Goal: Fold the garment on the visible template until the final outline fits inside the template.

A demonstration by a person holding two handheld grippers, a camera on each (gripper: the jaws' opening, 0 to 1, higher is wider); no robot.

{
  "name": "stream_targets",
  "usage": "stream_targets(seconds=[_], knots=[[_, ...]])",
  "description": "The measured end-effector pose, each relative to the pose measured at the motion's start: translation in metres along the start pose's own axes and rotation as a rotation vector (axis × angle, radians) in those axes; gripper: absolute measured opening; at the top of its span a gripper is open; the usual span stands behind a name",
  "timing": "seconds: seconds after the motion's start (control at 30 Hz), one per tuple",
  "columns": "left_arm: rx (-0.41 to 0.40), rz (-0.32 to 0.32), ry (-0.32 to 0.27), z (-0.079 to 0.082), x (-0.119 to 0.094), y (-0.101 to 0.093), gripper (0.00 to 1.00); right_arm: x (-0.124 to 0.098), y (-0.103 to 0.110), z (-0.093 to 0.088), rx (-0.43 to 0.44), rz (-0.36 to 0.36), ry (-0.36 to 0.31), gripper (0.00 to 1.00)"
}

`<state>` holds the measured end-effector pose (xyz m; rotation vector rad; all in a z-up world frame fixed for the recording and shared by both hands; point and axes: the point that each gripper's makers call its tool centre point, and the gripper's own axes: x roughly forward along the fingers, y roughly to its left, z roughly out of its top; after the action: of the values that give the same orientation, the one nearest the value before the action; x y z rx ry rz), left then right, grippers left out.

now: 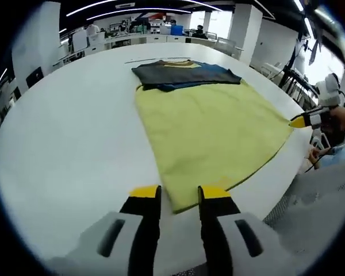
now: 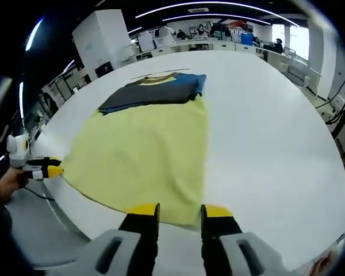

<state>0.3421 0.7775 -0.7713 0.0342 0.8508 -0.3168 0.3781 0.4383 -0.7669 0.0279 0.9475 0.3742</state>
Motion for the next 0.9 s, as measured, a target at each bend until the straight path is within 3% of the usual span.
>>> stream_targets(seconds=[0.33, 0.53, 0.7, 0.9], knots=[[-0.023, 0.036, 0.011, -0.003, 0.0003, 0.0042, 0.07, 0.0027, -0.0077, -0.0039, -0.053, -0.042, 0.002, 0.09], [-0.027, 0.023, 0.028, -0.0052, -0.0007, 0.0, 0.01, 0.0051, -0.0062, -0.003, -0.057, -0.035, -0.015, 0.0], [-0.065, 0.016, 0.033, -0.0053, -0.0034, -0.0006, 0.0, 0.0058, -0.0066, -0.0022, -0.082, -0.037, -0.018, 0.0], [-0.035, 0.022, 0.039, -0.0043, -0.0084, 0.0004, 0.0, 0.0036, -0.0044, -0.0041, -0.079, -0.022, -0.007, 0.0]])
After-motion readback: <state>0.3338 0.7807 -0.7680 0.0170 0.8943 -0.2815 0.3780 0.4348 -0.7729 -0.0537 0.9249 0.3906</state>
